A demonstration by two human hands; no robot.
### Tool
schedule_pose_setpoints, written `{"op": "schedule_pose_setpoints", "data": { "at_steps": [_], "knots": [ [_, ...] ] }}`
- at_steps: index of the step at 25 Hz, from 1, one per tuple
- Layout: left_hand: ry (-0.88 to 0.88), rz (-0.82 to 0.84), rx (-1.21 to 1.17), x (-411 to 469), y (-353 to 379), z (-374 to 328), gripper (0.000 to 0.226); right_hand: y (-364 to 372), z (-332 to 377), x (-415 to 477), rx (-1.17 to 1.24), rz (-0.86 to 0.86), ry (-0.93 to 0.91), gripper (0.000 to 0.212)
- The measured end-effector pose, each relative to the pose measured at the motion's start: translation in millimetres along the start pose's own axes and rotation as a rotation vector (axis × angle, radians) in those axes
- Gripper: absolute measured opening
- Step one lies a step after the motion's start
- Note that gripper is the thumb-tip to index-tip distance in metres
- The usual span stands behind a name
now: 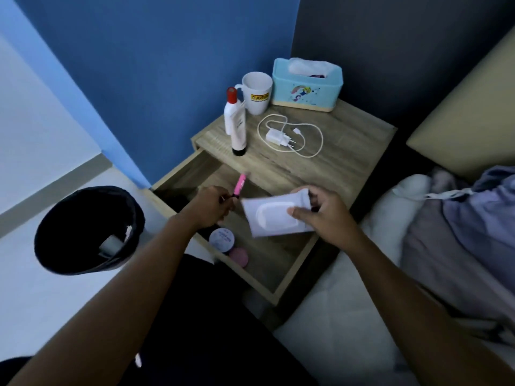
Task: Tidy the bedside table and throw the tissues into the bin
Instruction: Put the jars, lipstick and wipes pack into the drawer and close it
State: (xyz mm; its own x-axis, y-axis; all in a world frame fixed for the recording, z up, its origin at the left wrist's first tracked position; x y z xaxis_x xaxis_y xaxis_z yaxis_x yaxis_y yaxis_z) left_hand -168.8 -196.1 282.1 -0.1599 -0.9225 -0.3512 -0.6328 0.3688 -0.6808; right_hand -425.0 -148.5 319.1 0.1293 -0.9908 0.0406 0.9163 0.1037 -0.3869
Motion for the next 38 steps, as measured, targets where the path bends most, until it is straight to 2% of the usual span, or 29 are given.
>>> {"op": "schedule_pose_setpoints", "data": {
  "at_steps": [4, 8, 11, 16, 21, 24, 30, 34, 38],
  "knots": [
    [-0.087, 0.146, 0.020, -6.7, 9.1, 16.1, 0.016, 48.3, -27.2, -2.7, -0.188, 0.322, 0.131, 0.028],
    [-0.083, 0.172, -0.039, -3.9, 10.8, 23.8, 0.013, 80.9, -54.3, 9.2, -0.465, 0.547, 0.196, 0.035],
    [-0.059, 0.179, -0.037, 0.9, 15.5, 23.5, 0.010, 100.5, -77.8, 5.8, -0.558, 0.699, 0.373, 0.042],
    [-0.056, 0.193, -0.030, 8.8, 18.5, 28.6, 0.018, 118.1, -101.9, 10.4, -0.661, 0.722, 0.487, 0.058],
    [-0.081, 0.217, -0.010, 15.2, 22.1, 30.5, 0.020, 126.5, -119.0, 12.4, -0.785, 0.805, 0.584, 0.063],
    [-0.074, 0.243, -0.002, 15.4, 25.2, 29.1, 0.023, 124.7, -118.5, 13.9, -0.756, 0.770, 0.589, 0.056],
    [-0.087, 0.271, -0.007, 14.3, 24.8, 31.4, 0.019, 118.1, -104.4, 22.0, -0.448, 0.507, 0.495, 0.023],
    [-0.089, 0.276, 0.005, 13.7, 26.1, 28.2, 0.023, 119.1, -71.2, 33.8, 0.017, 0.236, 0.412, 0.036],
    [-0.089, 0.265, 0.010, 12.8, 25.4, 26.7, 0.022, 128.5, -60.5, 45.5, 0.161, 0.176, 0.351, 0.026]
  ]
}}
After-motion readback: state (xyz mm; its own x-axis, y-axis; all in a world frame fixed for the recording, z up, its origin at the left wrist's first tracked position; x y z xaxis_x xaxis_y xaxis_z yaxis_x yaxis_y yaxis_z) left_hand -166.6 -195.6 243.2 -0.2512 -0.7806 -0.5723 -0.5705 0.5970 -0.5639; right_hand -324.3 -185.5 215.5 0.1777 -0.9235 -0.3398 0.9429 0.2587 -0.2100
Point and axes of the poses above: each hand's wrist, its own x-axis towards the middle knuckle, its own y-axis out of the palm, z = x × y, the point moved 4 cm from there along x, towards the middle knuckle, and after that the axes turned 7 degrees about -y, right-handed, at the moved point
